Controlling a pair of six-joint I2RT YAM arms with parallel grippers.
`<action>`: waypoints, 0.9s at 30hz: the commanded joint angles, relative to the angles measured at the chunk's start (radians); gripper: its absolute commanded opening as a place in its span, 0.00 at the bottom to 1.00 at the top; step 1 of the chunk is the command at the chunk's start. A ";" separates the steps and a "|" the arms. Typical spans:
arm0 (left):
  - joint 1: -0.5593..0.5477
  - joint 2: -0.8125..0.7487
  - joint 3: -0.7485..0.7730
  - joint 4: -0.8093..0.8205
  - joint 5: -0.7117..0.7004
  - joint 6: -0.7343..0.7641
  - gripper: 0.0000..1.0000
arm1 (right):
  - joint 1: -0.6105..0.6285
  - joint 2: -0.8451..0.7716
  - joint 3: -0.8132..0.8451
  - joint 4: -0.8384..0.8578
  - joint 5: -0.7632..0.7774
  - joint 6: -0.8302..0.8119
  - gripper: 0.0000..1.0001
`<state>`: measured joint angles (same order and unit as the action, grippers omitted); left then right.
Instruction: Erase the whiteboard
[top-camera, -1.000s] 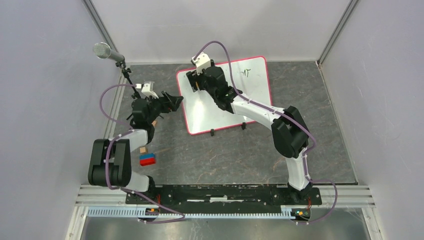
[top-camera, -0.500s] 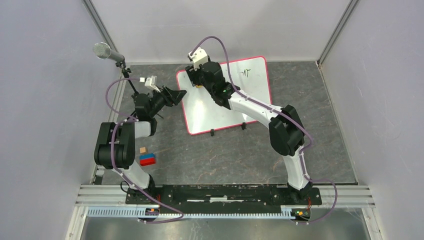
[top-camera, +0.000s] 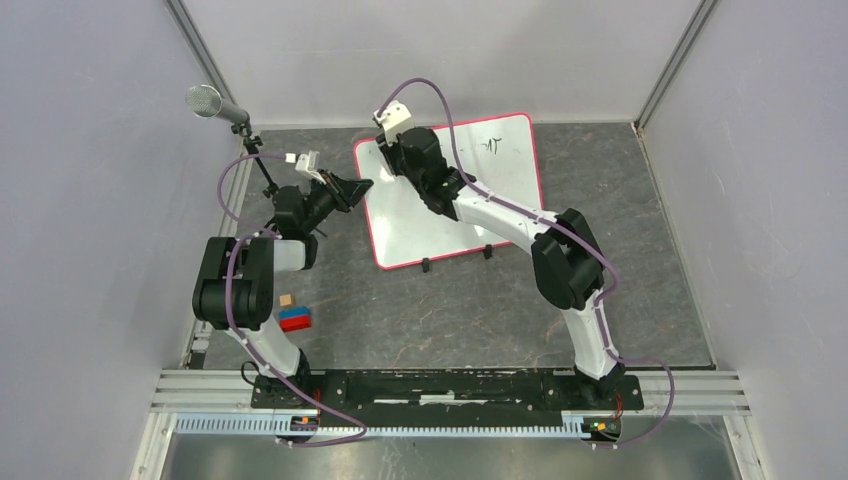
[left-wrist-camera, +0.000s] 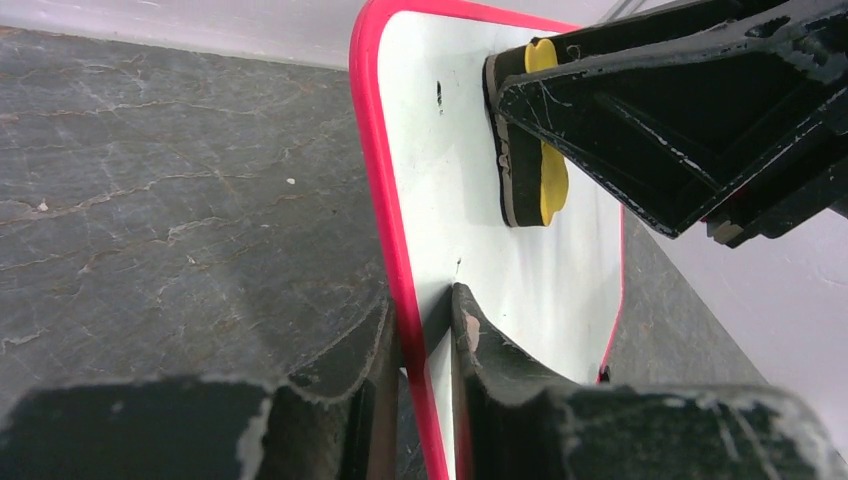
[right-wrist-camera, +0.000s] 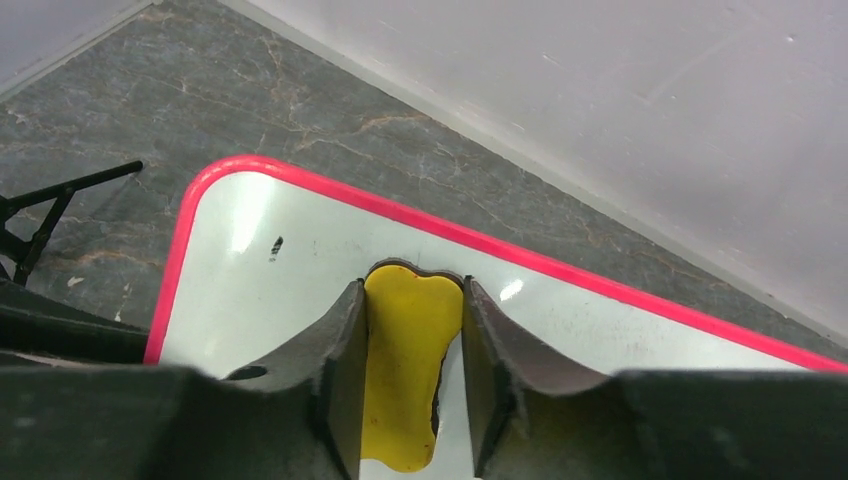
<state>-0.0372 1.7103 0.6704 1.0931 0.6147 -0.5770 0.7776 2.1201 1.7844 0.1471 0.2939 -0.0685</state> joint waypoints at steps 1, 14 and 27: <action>-0.012 -0.007 -0.007 0.065 -0.015 0.123 0.09 | 0.004 0.029 0.061 0.035 -0.023 -0.016 0.31; -0.036 -0.100 -0.050 -0.052 -0.096 0.321 0.02 | 0.076 0.124 0.192 0.014 -0.040 -0.052 0.25; -0.037 -0.119 -0.058 -0.099 -0.133 0.368 0.02 | -0.096 -0.041 -0.095 0.092 0.038 0.045 0.25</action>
<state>-0.0677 1.6264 0.6231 1.0103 0.5331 -0.4133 0.8089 2.1563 1.7882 0.2317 0.2745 -0.0551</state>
